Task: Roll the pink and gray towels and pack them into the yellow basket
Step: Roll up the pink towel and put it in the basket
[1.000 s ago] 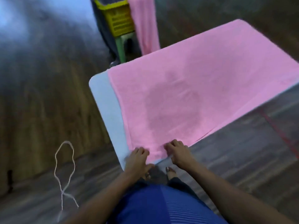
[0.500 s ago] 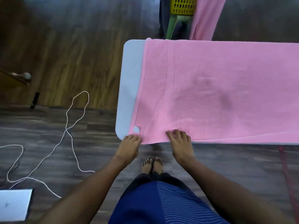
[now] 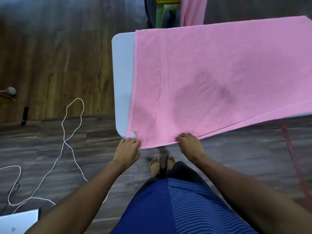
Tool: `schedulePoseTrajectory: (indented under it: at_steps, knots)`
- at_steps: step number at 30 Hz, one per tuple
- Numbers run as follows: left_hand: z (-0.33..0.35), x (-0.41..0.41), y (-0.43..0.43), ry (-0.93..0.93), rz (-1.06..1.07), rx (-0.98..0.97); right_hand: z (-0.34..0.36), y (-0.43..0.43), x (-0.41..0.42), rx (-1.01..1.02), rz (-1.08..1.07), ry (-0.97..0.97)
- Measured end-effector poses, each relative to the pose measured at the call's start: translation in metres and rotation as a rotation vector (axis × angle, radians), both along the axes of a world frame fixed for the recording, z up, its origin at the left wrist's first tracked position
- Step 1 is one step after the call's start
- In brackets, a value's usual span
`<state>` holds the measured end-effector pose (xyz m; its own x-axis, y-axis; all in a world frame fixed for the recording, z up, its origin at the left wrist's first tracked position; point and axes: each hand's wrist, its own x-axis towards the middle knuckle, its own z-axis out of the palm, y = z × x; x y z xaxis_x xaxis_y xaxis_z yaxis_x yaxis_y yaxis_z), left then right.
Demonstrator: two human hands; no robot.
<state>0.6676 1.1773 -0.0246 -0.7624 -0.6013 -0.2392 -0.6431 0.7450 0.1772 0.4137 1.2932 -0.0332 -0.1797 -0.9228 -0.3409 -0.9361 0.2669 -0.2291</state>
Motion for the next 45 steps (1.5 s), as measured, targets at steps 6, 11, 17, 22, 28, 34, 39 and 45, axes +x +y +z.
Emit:
schedulePoseTrajectory:
  at_steps: [6,11,17,22,28,34,39,45]
  knots:
    - [-0.008,-0.005,0.003,-0.035,0.064,-0.006,-0.004,0.011,-0.004,0.028,-0.060,-0.074]
    - [-0.007,-0.055,0.015,0.119,0.030,0.014,0.000,0.030,-0.043,-0.061,-0.231,-0.080]
    - [-0.003,-0.166,0.055,0.204,-0.069,0.062,0.005,0.070,-0.143,-0.072,-0.361,-0.037]
    - [-0.005,-0.267,0.088,0.262,-0.040,0.139,0.008,0.097,-0.243,-0.132,-0.332,0.033]
    - [-0.007,-0.390,0.143,0.360,0.078,0.269,0.012,0.116,-0.362,-0.035,-0.100,0.063]
    - [-0.012,-0.478,0.194,0.367,0.257,0.334,0.006,0.118,-0.417,0.004,0.104,0.150]
    - [-0.010,-0.514,0.203,0.280,0.297,0.242,0.008,0.128,-0.426,-0.018,0.072,-0.117]
    - [-0.010,-0.519,0.208,0.226,0.235,0.263,0.010,0.151,-0.431,-0.017,0.015,-0.194]
